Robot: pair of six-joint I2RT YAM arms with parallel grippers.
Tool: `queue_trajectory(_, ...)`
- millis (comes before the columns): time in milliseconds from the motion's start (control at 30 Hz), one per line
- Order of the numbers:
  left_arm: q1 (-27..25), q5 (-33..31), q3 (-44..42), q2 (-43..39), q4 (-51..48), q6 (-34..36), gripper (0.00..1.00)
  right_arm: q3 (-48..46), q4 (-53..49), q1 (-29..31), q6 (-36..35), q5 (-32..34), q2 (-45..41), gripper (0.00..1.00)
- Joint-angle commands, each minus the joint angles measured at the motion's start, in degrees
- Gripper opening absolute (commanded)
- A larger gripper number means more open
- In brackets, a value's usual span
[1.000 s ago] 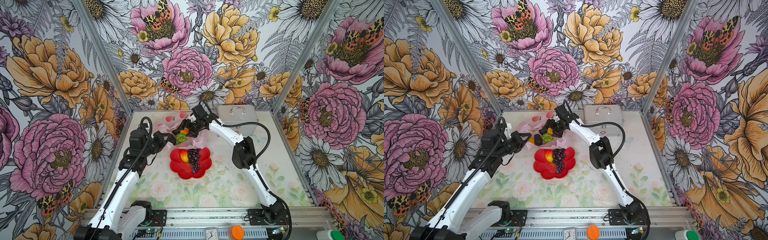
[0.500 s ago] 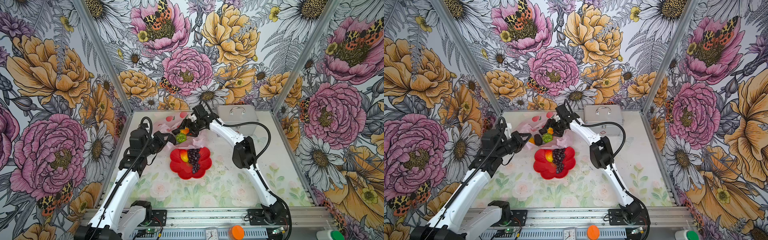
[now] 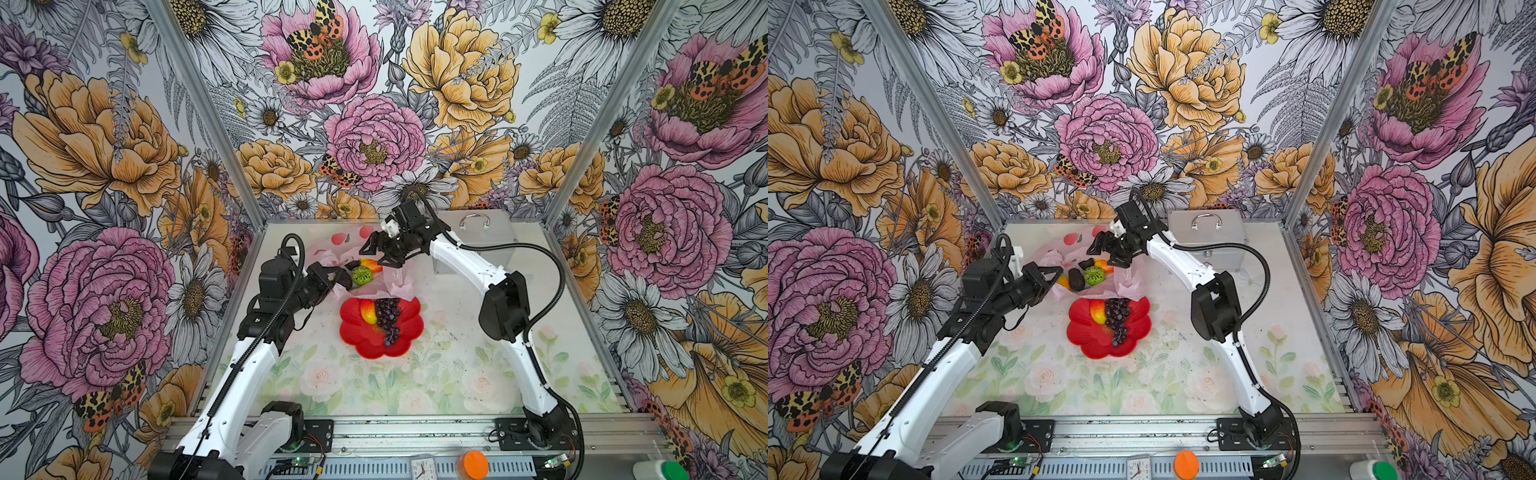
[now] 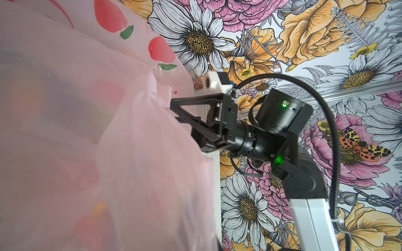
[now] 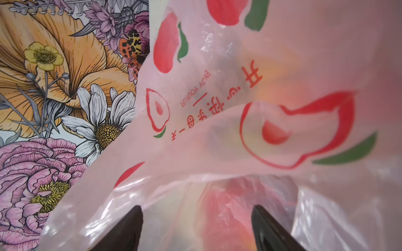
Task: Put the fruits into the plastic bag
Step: 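Push the custard apple deeper into the bag and open the right gripper, then withdraw the right gripper from the bag back over the plate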
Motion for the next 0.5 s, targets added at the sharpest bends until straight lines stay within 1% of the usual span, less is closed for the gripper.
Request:
queue_trajectory(0, 0.1, 0.8, 0.0, -0.7, 0.9, 0.9, 0.0, -5.0, 1.0, -0.4, -5.2, 0.9, -8.1, 0.81)
queue_trajectory(100, -0.1, 0.8, -0.2, -0.8, 1.1, 0.8, 0.0, -11.3, 0.9, -0.4, -7.7, 1.4, -13.6, 0.83)
queue_trajectory(200, -0.1, 0.8, -0.3, -0.9, 1.1, 0.8, 0.0, -17.3, 1.0, -0.4, -9.9, 1.8, -18.3, 0.88)
queue_trajectory(233, -0.2, 0.7, -0.3, -0.9, 1.2, 0.8, 0.0, -19.3, 1.0, -0.4, -10.7, 1.9, -19.9, 0.99)
queue_trajectory(333, -0.2, 0.6, -0.5, -0.8, 1.4, 0.7, 0.0, -24.7, -0.2, -0.2, -13.1, 4.0, -23.8, 0.99)
queue_trajectory(467, -0.4, 0.6, -0.4, -0.5, 1.8, 0.6, 0.0, -30.7, -3.6, 1.7, -17.8, 9.1, -28.0, 0.99)
